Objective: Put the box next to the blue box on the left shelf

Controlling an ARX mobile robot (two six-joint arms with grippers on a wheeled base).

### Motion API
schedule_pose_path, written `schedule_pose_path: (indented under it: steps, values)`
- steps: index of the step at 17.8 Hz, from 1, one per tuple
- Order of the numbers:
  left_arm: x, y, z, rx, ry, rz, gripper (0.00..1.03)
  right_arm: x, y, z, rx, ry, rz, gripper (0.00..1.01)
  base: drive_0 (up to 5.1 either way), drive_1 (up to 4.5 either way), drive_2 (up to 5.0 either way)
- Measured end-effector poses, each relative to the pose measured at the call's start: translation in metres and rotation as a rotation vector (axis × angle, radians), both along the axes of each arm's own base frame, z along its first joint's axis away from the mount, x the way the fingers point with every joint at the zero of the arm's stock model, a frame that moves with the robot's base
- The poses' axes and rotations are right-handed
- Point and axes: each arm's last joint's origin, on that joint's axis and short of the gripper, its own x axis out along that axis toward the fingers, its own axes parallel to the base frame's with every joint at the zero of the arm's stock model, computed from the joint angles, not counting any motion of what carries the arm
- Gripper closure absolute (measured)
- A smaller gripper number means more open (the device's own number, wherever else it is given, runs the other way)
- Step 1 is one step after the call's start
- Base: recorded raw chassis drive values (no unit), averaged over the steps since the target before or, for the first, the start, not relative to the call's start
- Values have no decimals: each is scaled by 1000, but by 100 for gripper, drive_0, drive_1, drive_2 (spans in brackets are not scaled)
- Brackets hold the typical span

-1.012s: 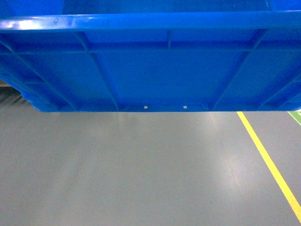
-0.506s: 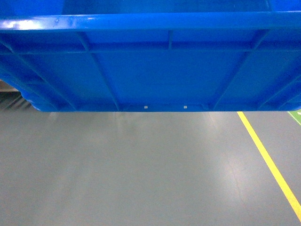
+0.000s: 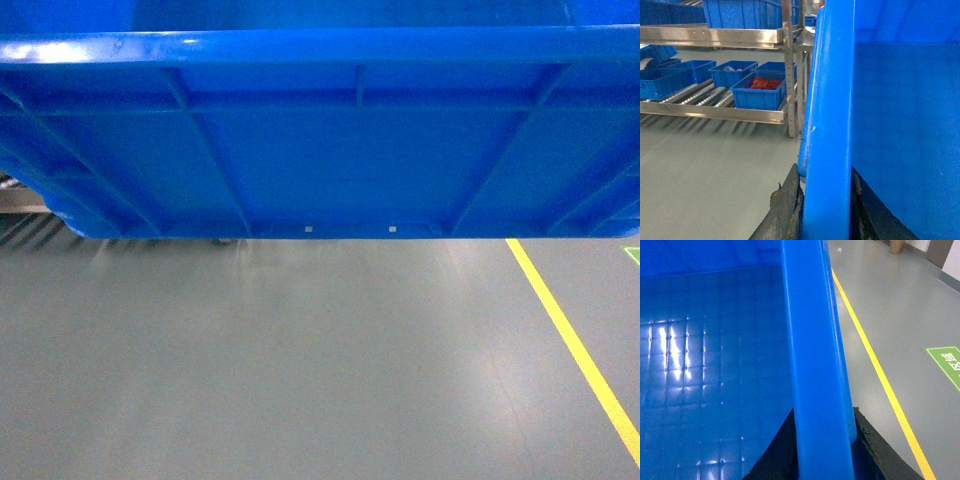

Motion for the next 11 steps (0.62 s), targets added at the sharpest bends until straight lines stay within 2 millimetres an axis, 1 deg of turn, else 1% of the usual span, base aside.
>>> schedule_pose_path:
  steps: [11]
  values:
    - [0, 0, 0, 0, 0, -2, 88, 0, 0, 0, 0, -1, 0, 80, -1, 416, -418]
